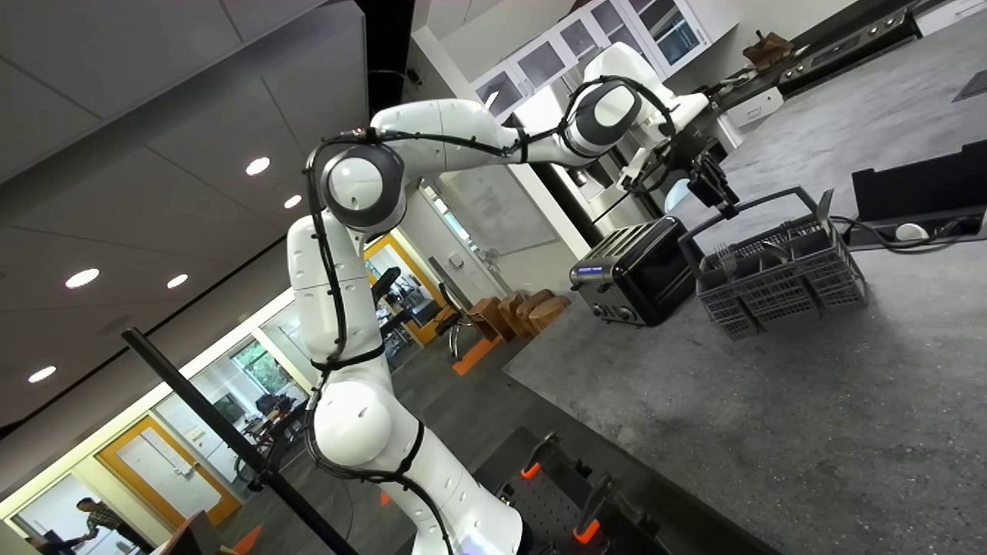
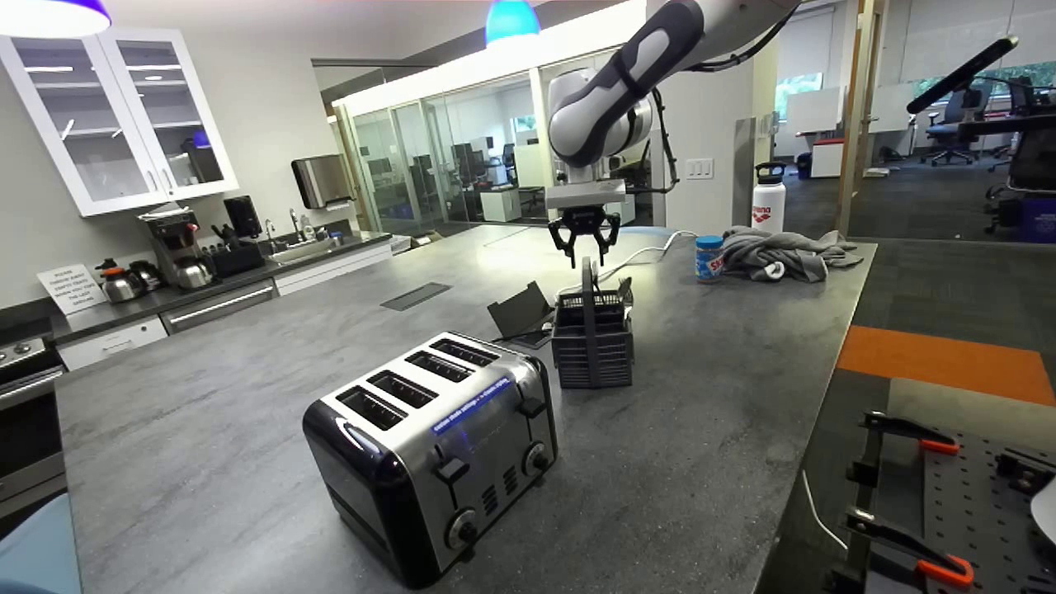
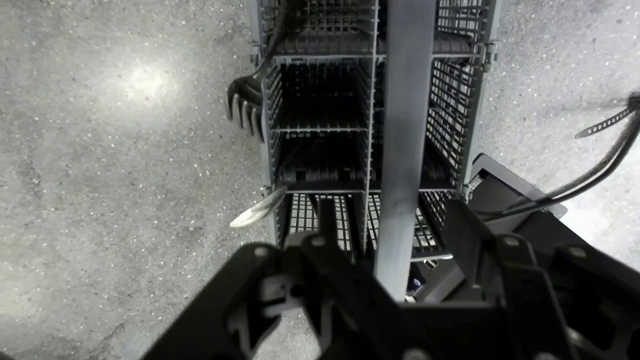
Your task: Move the rack closer to the toaster
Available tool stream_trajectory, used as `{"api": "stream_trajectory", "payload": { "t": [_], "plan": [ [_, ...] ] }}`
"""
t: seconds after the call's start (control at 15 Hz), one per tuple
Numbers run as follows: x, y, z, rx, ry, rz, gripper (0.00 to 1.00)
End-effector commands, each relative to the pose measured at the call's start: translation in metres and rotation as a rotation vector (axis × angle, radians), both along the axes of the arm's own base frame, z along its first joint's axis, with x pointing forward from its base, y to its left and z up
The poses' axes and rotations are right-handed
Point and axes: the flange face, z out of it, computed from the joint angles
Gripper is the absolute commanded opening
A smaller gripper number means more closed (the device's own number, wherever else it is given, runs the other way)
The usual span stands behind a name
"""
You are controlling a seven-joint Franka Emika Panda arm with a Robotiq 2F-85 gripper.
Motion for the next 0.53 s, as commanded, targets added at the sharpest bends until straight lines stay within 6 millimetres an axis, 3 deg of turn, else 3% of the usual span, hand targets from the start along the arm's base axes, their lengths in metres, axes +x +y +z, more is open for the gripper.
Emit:
{"api": "stream_trajectory", "payload": {
  "t": [0.0, 0.07, 0.13, 0.47],
  "plan": [
    [-0.018, -0.007, 0.045, 0.013, -0.012, -0.018, 0.89],
    [-0.024, -0.011, 0.059, 0.012, -0.013, -0.042, 0.98],
    [-0.031, -0.014, 0.071, 0.015, 0.004, -0.055, 1.0],
    [-0.075, -0.034, 0.13, 0.053, 0.069, -0.113, 1.0]
  ]
}}
